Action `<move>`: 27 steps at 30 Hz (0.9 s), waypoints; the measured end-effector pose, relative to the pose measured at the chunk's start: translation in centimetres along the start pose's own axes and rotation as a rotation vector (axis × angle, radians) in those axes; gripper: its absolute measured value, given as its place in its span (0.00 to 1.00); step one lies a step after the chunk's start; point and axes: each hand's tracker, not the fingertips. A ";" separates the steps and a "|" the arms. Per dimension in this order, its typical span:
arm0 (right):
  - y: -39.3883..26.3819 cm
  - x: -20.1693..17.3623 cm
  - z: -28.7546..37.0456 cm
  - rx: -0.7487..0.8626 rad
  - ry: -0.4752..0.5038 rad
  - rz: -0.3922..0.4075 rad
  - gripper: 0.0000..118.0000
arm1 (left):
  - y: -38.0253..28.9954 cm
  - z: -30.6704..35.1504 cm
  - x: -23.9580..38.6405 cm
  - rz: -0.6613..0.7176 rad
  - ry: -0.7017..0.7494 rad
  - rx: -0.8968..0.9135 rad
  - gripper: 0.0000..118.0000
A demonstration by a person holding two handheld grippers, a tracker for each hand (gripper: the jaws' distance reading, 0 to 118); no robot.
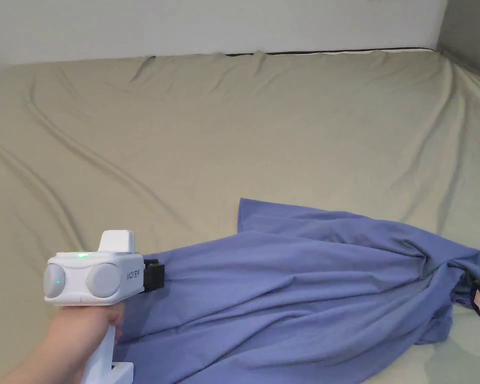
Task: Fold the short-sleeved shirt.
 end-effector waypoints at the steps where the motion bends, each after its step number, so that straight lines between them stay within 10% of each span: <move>1: -0.1 0.3 -0.1 -0.008 -0.004 -0.002 0.00 | 0.0 0.3 0.2 0.005 -0.062 0.001 0.00; 12: 1.4 4.0 -1.6 -0.183 -0.042 0.021 0.17 | 2.9 8.4 -1.8 0.103 -0.145 0.216 0.00; 16: 1.2 6.2 -5.6 -0.237 -0.038 0.196 0.92 | 4.2 9.5 -4.1 0.154 -0.152 0.256 0.00; 17: 0.6 6.8 -6.8 -0.244 -0.047 0.194 0.93 | 4.4 9.7 -4.3 0.154 -0.147 0.257 0.00; 21: -1.3 9.4 -13.2 -0.401 -0.043 0.096 0.82 | 4.5 9.3 -5.0 0.124 -0.096 0.249 0.00; 27: -3.7 11.2 -15.9 -0.406 0.111 -0.074 0.18 | 4.3 10.3 -3.6 0.140 -0.085 0.238 0.00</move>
